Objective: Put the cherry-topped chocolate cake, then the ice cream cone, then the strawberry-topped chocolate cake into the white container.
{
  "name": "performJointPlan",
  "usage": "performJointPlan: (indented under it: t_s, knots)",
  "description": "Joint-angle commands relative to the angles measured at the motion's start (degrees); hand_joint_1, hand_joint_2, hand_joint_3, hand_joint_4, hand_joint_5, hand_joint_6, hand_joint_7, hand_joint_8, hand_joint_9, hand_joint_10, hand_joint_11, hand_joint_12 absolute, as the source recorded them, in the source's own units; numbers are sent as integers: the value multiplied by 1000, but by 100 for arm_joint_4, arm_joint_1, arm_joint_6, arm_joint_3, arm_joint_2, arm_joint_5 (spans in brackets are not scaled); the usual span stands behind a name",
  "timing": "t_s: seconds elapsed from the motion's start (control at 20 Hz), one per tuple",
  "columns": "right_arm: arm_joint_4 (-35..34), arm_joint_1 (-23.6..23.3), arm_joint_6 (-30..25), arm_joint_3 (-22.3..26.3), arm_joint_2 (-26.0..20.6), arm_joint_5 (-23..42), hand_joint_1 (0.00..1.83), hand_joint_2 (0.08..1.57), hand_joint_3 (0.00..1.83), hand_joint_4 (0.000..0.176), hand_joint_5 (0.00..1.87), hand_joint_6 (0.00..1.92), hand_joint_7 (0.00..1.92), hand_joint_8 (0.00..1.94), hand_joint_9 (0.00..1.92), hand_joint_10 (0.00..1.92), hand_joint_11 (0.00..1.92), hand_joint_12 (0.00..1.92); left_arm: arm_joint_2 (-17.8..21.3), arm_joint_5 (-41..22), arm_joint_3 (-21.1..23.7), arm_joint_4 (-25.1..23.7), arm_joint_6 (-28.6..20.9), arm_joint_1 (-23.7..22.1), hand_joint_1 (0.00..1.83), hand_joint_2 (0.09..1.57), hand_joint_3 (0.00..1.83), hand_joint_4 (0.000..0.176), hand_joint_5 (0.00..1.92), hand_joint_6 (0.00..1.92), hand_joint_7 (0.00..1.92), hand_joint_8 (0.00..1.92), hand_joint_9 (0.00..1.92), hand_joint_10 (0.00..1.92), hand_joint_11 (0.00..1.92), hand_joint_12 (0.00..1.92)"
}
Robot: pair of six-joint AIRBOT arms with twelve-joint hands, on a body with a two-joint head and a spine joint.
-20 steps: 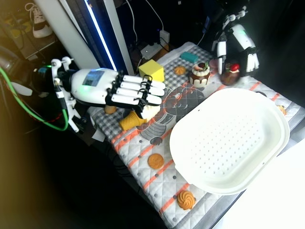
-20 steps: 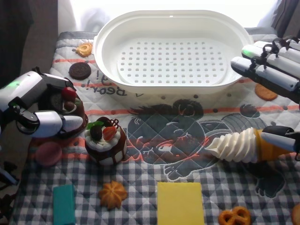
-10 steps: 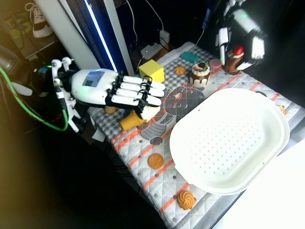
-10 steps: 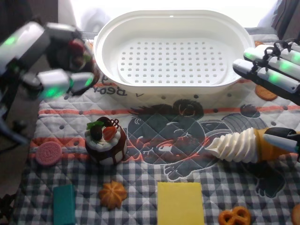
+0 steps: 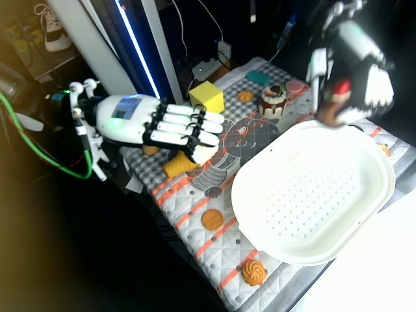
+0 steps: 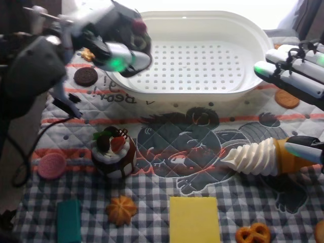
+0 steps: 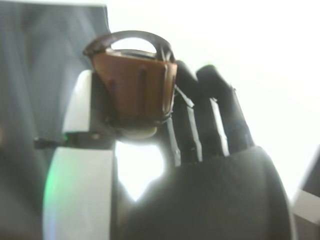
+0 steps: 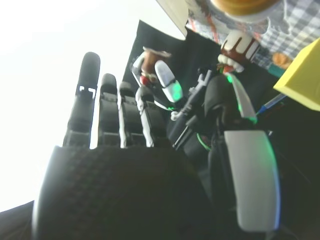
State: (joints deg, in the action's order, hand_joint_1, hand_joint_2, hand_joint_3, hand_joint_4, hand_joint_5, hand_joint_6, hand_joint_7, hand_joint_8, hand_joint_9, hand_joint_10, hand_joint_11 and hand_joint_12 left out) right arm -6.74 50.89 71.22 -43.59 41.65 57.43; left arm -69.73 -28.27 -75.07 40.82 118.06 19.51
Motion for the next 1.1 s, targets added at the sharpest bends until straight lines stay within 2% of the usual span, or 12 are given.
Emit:
performJointPlan:
  t_s: [0.0,0.15,0.2,0.25,0.3,0.35,0.4,0.5,0.75,0.8,0.85,1.05]
  knots:
    - [17,-31,-35,-8,-4,701,639,1252,0,0,0,0,0,0,0,80,0,1219,-50,-373,-146,-39,9,-134,1187,1207,2,0,878,1084,738,1472,596,1509,543,1915]
    - [17,-18,-40,-28,15,701,676,1257,1,0,0,0,0,0,0,28,0,967,-229,-144,-445,195,15,-150,1159,1268,5,0,619,1377,767,1472,576,1375,463,1838]
    - [17,-12,-47,-29,16,701,655,1265,1,0,0,0,0,0,11,21,0,1071,-263,-103,-494,248,38,-133,1097,1171,0,0,326,676,316,760,206,1197,59,1858]
    - [17,-11,-67,-31,15,701,655,1265,1,0,0,0,0,0,11,21,0,1071,-273,-107,-495,367,192,-122,1097,1171,0,0,326,676,316,760,206,1197,59,1858]
    - [16,-6,-72,-30,15,701,626,1271,2,0,0,0,0,0,30,32,0,1148,-286,-105,-492,449,340,-123,884,1153,0,113,108,263,48,170,7,309,1,1282]
    - [16,2,-76,-30,17,701,626,1271,2,0,0,0,0,0,30,32,0,1148,-300,-114,-480,505,502,-117,884,1153,0,113,108,263,48,170,7,309,1,1282]
    - [15,3,-79,-30,18,701,600,1274,3,0,0,0,0,0,23,29,0,1147,-298,-120,-466,515,510,-102,767,1106,0,154,30,77,1,7,0,11,0,297]
    - [12,4,-79,-30,18,702,610,1277,3,0,0,0,0,0,19,28,0,1142,-293,-136,-455,528,510,-81,652,1094,0,175,0,2,0,0,0,0,0,11]
    - [18,58,-312,-63,17,697,617,1257,0,0,0,0,0,0,67,38,0,1246,-51,-476,-93,273,416,1,619,1059,0,176,0,0,0,0,0,0,0,0]
    - [26,122,-416,-96,16,695,604,1241,0,4,0,0,0,0,123,88,0,1440,90,-592,51,48,135,59,571,1092,2,171,0,0,0,0,0,0,0,0]
    - [88,196,-645,-180,44,689,591,1236,1,51,0,0,0,0,75,184,0,1469,265,-739,192,-281,-417,165,501,1146,26,175,0,0,0,0,0,0,0,0]
    - [285,228,-1160,-420,286,430,632,1228,0,40,0,0,36,8,0,482,0,1462,878,-1586,728,-1193,-2066,655,584,1316,54,176,0,0,0,0,0,0,0,0]
